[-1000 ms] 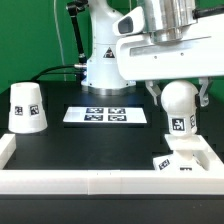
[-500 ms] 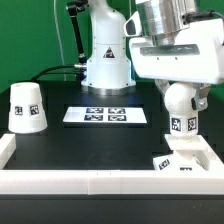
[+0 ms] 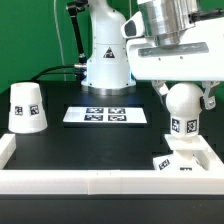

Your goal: Assemble lamp

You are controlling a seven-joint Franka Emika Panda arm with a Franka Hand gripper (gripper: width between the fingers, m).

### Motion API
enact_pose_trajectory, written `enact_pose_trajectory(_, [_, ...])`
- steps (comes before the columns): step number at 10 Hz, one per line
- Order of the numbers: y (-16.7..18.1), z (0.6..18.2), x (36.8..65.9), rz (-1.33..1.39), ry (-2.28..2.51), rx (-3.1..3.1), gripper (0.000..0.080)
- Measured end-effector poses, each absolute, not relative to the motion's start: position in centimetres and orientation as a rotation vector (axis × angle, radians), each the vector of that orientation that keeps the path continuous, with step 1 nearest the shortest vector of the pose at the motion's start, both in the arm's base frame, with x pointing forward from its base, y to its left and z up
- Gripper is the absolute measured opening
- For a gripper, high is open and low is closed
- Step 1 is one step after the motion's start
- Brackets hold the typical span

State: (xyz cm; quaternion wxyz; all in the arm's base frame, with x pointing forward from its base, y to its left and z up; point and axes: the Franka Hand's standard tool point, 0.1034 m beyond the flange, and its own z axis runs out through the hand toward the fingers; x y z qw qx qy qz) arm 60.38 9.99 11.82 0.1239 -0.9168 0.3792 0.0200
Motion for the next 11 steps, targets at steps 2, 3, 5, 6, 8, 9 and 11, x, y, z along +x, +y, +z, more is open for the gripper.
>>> enact_pose_trajectory(2, [9.85,11.65,60.35,0.017,0.770,-2.786,0.0699])
enact_pose_trajectory(3, [9.70,11.63,60.36,0.002,0.661,-2.814,0.0699])
enact_pose_trajectory(5, [9.70,11.63,60.36,-0.023,0.465,-2.853,0.0699])
enact_pose_trajectory(6, [9.69,11.63,60.37,-0.033,0.392,-2.864,0.0699])
enact_pose_trajectory(8, [9.62,11.63,60.37,-0.063,0.156,-2.890,0.0699])
enact_pose_trajectory(9, [9.61,11.63,60.38,-0.075,0.058,-2.895,0.0699])
enact_pose_trajectory(11, [9.35,11.65,60.53,-0.124,-0.319,-2.919,0.0699])
